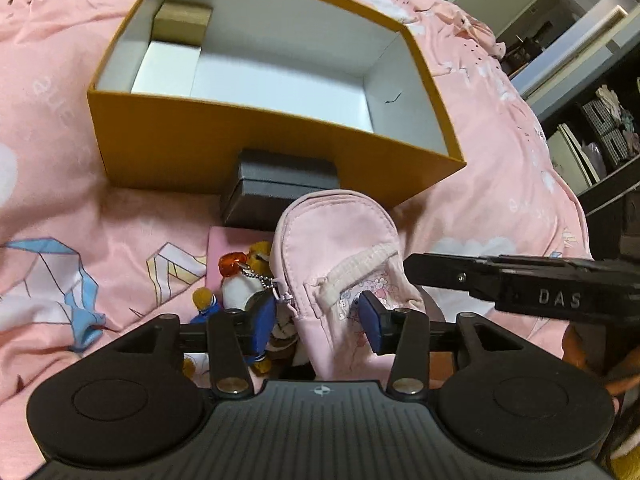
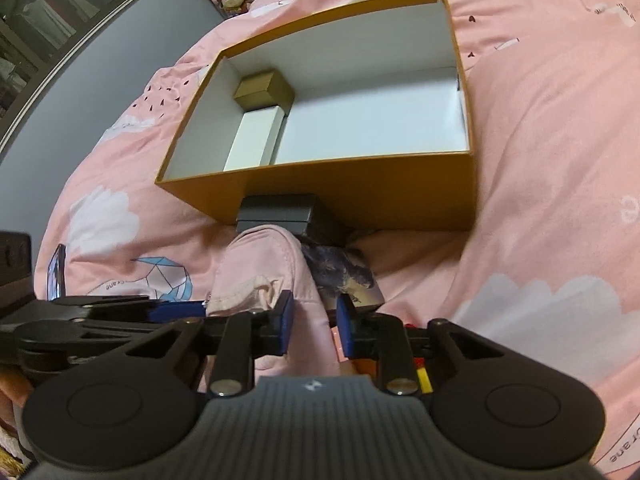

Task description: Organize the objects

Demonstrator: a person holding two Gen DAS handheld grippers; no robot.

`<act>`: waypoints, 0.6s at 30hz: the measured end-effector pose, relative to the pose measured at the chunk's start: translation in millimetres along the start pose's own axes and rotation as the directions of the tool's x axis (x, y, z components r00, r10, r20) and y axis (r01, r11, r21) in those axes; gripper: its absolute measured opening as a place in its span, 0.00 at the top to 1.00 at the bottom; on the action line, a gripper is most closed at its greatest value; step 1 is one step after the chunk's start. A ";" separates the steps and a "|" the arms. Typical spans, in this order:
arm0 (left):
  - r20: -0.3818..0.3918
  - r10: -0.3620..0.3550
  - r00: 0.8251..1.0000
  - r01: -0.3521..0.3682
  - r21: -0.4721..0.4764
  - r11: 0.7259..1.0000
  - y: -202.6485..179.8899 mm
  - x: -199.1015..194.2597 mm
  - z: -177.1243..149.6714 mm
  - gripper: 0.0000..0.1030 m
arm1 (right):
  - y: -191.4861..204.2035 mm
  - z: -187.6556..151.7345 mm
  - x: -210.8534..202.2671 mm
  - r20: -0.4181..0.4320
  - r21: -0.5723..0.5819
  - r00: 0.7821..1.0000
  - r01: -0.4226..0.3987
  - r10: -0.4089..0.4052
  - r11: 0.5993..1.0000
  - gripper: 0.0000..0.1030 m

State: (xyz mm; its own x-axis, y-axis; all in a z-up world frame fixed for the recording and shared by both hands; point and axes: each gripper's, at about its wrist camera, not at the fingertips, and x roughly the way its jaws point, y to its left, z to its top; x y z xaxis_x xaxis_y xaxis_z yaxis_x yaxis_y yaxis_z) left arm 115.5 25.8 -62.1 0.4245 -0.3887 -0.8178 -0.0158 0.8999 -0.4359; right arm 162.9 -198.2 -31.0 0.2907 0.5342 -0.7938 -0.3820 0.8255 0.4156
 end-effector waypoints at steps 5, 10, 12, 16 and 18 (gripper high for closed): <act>0.028 -0.010 1.000 0.011 -0.031 0.999 6.3 -4.0 -0.3 0.70 | -0.1 -2.3 3.9 0.004 0.017 1.000 0.002 -0.002 1.000 0.79; 0.112 0.018 0.993 -0.019 0.007 1.000 4.2 -28.5 -0.6 0.79 | 11.8 -2.2 -4.4 0.026 -0.039 1.000 -0.010 0.011 0.999 0.78; 0.150 0.049 0.987 -0.053 0.023 0.998 6.8 -43.1 0.3 0.79 | 17.3 0.3 -7.2 0.034 -0.074 0.999 -0.008 0.011 0.997 0.77; 0.210 0.124 0.970 -0.130 0.015 0.991 22.0 -70.0 4.9 0.79 | 18.1 9.3 -2.0 0.022 -0.093 1.000 0.007 -0.005 0.996 0.77; 0.222 0.140 0.965 -0.144 0.000 0.990 32.4 -77.8 7.4 0.79 | 17.4 13.7 2.5 0.010 -0.088 1.000 0.002 -0.001 0.996 0.77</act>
State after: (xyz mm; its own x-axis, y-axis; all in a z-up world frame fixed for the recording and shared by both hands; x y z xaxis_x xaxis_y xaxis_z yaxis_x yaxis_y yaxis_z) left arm 88.6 86.6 -9.8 0.6081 -0.2052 -0.7669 -0.0767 0.9463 -0.3141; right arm 169.1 -180.0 -19.7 0.2997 0.5348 -0.7900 -0.4574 0.8073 0.3730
